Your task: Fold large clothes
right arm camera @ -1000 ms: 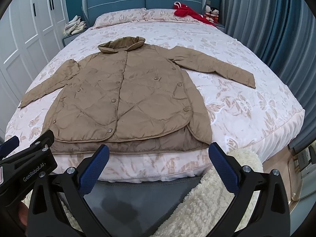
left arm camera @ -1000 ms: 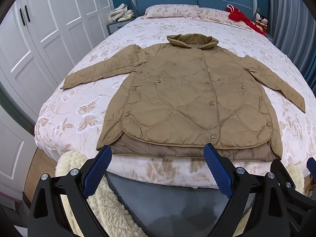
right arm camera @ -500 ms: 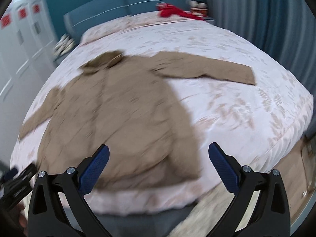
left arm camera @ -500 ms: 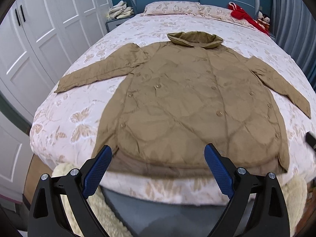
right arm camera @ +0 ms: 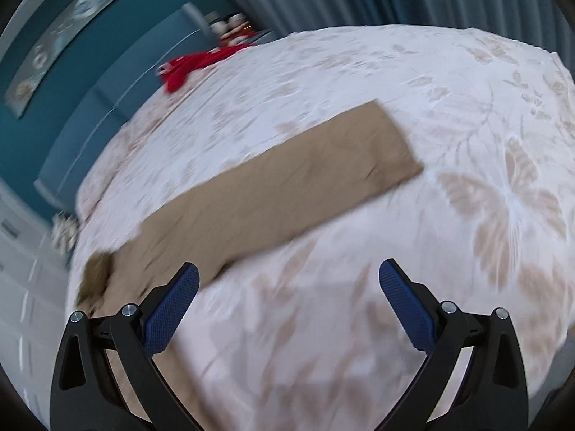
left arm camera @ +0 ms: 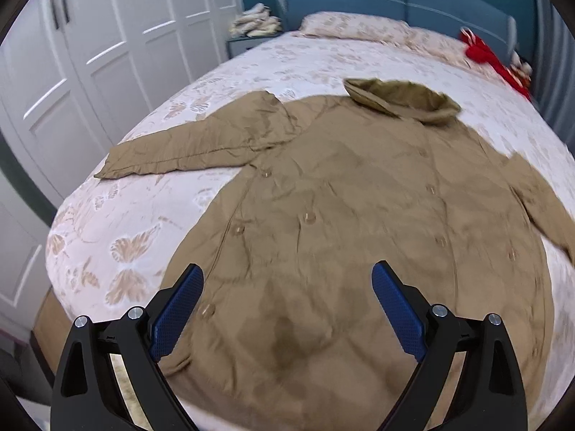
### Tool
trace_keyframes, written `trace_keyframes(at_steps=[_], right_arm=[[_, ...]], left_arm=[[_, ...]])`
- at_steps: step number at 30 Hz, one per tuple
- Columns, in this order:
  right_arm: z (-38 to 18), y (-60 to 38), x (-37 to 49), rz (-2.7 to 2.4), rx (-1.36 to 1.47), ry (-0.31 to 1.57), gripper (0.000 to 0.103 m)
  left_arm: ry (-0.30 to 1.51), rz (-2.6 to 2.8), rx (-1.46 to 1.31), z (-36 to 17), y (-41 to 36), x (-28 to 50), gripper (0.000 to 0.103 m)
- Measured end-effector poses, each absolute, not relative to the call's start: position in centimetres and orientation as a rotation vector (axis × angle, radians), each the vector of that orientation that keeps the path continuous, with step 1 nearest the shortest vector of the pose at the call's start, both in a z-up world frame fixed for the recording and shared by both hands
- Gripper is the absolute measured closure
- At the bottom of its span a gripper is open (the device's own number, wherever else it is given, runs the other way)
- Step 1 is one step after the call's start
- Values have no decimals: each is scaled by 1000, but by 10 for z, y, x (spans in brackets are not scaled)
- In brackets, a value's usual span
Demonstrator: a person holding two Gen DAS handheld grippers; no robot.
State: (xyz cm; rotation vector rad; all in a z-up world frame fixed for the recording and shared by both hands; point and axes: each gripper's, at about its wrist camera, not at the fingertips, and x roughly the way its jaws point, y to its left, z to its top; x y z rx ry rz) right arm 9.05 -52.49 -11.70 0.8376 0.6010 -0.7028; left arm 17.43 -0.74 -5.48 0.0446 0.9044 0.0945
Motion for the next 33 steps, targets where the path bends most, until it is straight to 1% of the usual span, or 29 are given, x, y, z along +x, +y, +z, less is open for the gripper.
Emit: trace_keyframes(at_steps=[5, 7, 9, 10, 11, 12, 13, 14, 15, 18, 21, 24, 27, 29, 31, 32, 33], right_arm=[[-146, -574, 104, -804, 858, 610, 6], [-156, -586, 107, -832, 871, 615, 14], [-165, -595, 111, -852, 879, 623, 26], [-165, -595, 113, -860, 871, 618, 28], [-165, -597, 116, -865, 857, 609, 34], [-165, -599, 120, -870, 849, 608, 48], [-165, -601, 122, -875, 848, 606, 58], [-164, -603, 124, -872, 856, 604, 82], [-163, -604, 126, -864, 872, 596, 96], [-143, -601, 138, -808, 876, 540, 100], [-92, -570, 170, -689, 745, 493, 101], [-34, -506, 211, -480, 618, 466, 101], [12, -403, 257, -218, 457, 476, 101], [19, -335, 283, -64, 387, 509, 101], [13, -282, 302, 55, 352, 550, 99], [7, -254, 310, 115, 328, 578, 97], [-2, -220, 317, 173, 294, 611, 90]], left_arm=[[929, 94, 51, -69, -18, 199, 10], [969, 95, 72, -78, -22, 208, 9], [1010, 104, 84, -88, -24, 218, 9], [1025, 118, 94, -94, -25, 222, 9], [1030, 128, 106, -97, -26, 225, 9], [1031, 141, 119, -99, -26, 227, 9], [1028, 153, 131, -101, -27, 230, 9], [1021, 162, 137, -102, -26, 234, 9], [1017, 170, 137, -102, -25, 237, 9], [1009, 229, 132, -102, -13, 250, 9], [999, 277, 125, -100, 0, 261, 9], [995, 297, 111, -99, 12, 266, 9], [993, 305, 94, -97, 21, 266, 9], [997, 306, 80, -96, 26, 264, 9], [1004, 299, 72, -97, 30, 262, 9], [1009, 298, 71, -99, 33, 261, 9], [1016, 296, 70, -99, 37, 260, 9]])
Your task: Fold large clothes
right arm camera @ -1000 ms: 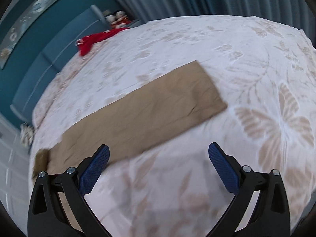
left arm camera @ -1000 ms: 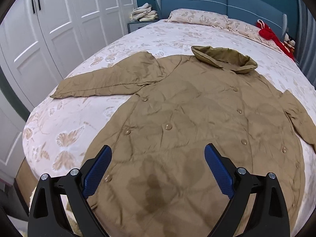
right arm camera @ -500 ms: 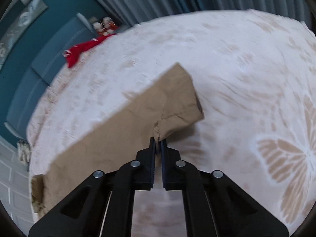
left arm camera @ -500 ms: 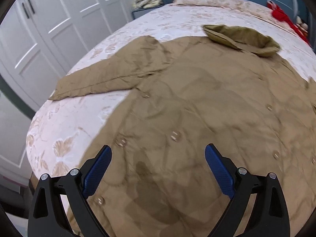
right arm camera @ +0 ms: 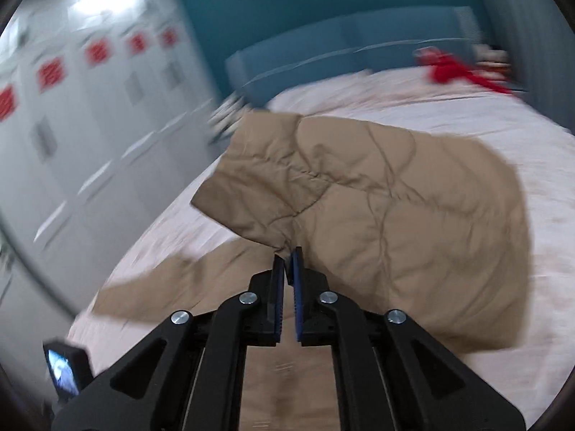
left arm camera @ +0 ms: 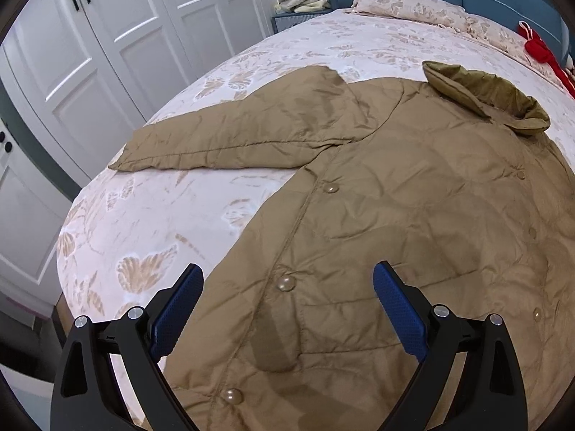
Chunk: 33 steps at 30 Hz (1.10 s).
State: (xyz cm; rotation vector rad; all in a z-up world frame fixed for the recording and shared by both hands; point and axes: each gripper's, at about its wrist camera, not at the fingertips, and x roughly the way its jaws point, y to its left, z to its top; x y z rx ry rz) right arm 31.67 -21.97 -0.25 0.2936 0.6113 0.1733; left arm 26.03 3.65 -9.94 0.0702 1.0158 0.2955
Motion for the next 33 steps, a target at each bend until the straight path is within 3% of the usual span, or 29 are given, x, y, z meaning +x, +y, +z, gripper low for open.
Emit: trace_keyframes(at_steps=[1, 3, 4, 16, 27, 28, 29, 30, 31, 32, 33], right_arm=[[-9, -201, 318, 206, 276, 633, 82], [-18, -172, 315, 260, 255, 646, 50], [-16, -163, 305, 258, 250, 636, 47], [-90, -262, 241, -97, 422, 824, 46], [-140, -367, 267, -228, 840, 779, 44], [-143, -373, 274, -228, 868, 767, 44], [-144, -376, 279, -225, 887, 758, 44], [-145, -378, 285, -228, 902, 749, 49], [-147, -381, 292, -226, 920, 741, 55], [-150, -383, 299, -228, 932, 742, 73], [-152, -385, 304, -241, 929, 753, 94]], left_arm=[[1022, 293, 66, -100, 40, 260, 9], [1029, 293, 47, -101, 48, 261, 9], [1032, 291, 37, -102, 52, 262, 9], [1024, 172, -92, -90, 48, 301, 9], [1114, 65, -324, -116, 12, 379, 13], [1113, 67, -330, -117, 10, 383, 19], [1110, 65, -327, -118, 8, 388, 32], [1120, 65, -312, -120, 4, 392, 40], [1125, 80, -288, -121, 1, 396, 55], [1122, 95, -266, -121, -1, 398, 77], [1116, 103, -243, -121, -2, 399, 90]])
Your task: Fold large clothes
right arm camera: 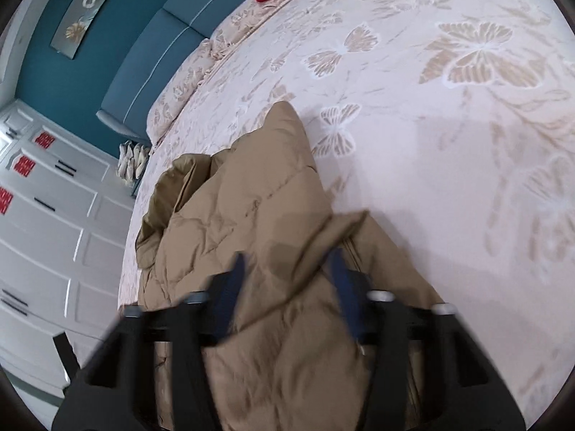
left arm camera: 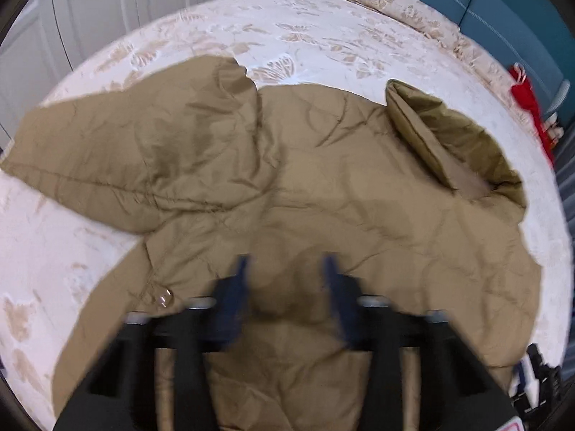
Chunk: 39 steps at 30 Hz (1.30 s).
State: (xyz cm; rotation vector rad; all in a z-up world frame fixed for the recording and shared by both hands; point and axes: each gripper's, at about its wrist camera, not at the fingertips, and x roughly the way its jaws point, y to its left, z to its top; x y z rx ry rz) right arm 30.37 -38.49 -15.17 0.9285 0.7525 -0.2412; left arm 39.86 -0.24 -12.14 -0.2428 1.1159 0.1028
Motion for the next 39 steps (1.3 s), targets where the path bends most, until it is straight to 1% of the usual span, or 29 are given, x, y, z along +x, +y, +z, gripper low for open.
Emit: trace_keyframes(at_steps=[1, 2, 8, 10, 14, 17, 22, 28, 30, 31, 32, 33, 34, 35, 37, 39], right_arm=[[-151, -385, 307, -246, 920, 755, 98], [-147, -385, 308, -245, 906, 740, 101], [-94, -366, 286, -183, 755, 587, 103], [-90, -358, 282, -199, 652, 607, 103], [-122, -353, 295, -249, 562, 753, 103], [-139, -352, 299, -274, 540, 809, 103], [-163, -351, 305, -292, 523, 874, 103], [-169, -351, 308, -286, 498, 895, 103], [-164, -354, 301, -282, 531, 901, 103], [-157, -354, 292, -304, 551, 916, 103], [-151, -353, 283, -322, 560, 925, 100], [-138, -349, 269, -341, 557, 921, 96], [-129, -345, 262, -350, 536, 912, 96], [-119, -338, 255, -348, 502, 895, 96], [-99, -317, 250, -299, 437, 860, 96], [-85, -291, 261, -232, 389, 828, 96]], left_arm=[[1103, 95, -228, -120, -3, 399, 102], [1087, 88, -216, -117, -3, 398, 102], [960, 75, -169, -88, 7, 373, 103], [952, 85, -156, -89, 14, 362, 103], [1022, 102, -98, -122, 12, 361, 103], [1032, 115, -65, -137, 7, 359, 103], [1033, 127, -32, -148, 3, 360, 103], [1007, 153, 57, -155, -10, 357, 103], [1002, 152, 58, -150, -8, 354, 99], [1003, 152, 53, -144, -4, 351, 92], [1002, 150, 51, -139, 0, 347, 87], [991, 150, 55, -131, 4, 343, 86], [972, 157, 66, -122, 8, 338, 80], [943, 159, 73, -109, 11, 331, 77], [901, 123, 59, -86, 7, 326, 75], [885, 78, 33, -72, -6, 327, 71]])
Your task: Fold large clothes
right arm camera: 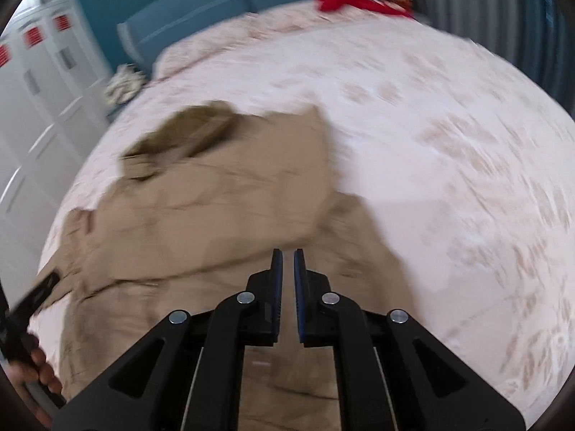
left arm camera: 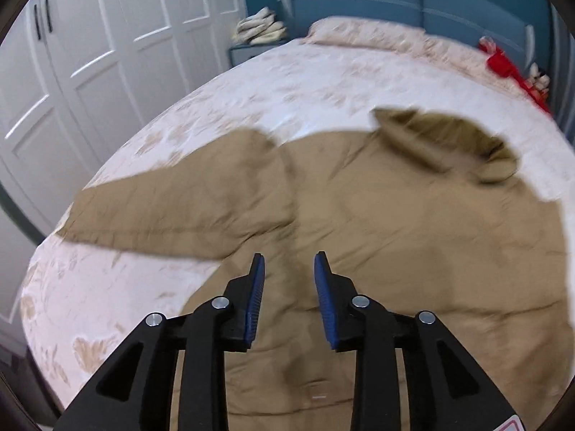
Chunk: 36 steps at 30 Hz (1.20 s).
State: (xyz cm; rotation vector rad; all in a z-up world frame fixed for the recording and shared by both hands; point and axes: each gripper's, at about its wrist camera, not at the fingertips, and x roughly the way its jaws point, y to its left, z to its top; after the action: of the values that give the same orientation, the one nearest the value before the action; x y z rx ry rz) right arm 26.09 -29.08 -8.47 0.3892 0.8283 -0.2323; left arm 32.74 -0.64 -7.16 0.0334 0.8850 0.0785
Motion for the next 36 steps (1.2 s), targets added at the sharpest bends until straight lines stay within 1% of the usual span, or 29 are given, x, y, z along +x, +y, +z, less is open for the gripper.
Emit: trace_keyframes(at_steps=[2, 3, 5, 7, 11, 13, 21, 36], right_arm=[[-79, -266, 277, -189, 319, 819, 97], [-78, -253, 286, -177, 276, 817, 97], [-84, -227, 305, -139, 210, 819, 97], [-94, -214, 316, -125, 202, 836, 97], [-124, -203, 328, -117, 190, 890, 98], [-137, -202, 328, -118, 198, 912, 98], [-162, -202, 328, -129, 193, 911, 100], [-173, -198, 326, -137, 167, 863, 101]], left_arm=[[867, 30, 25, -62, -29, 333, 62], [856, 12, 41, -62, -42, 337, 62], [865, -9, 78, -71, -65, 346, 62], [904, -34, 83, -90, -80, 355, 62], [964, -27, 93, -125, -92, 366, 62], [950, -20, 107, -134, -93, 364, 61], [900, 1, 160, -154, -103, 360, 61], [847, -1, 135, -165, -102, 355, 61]])
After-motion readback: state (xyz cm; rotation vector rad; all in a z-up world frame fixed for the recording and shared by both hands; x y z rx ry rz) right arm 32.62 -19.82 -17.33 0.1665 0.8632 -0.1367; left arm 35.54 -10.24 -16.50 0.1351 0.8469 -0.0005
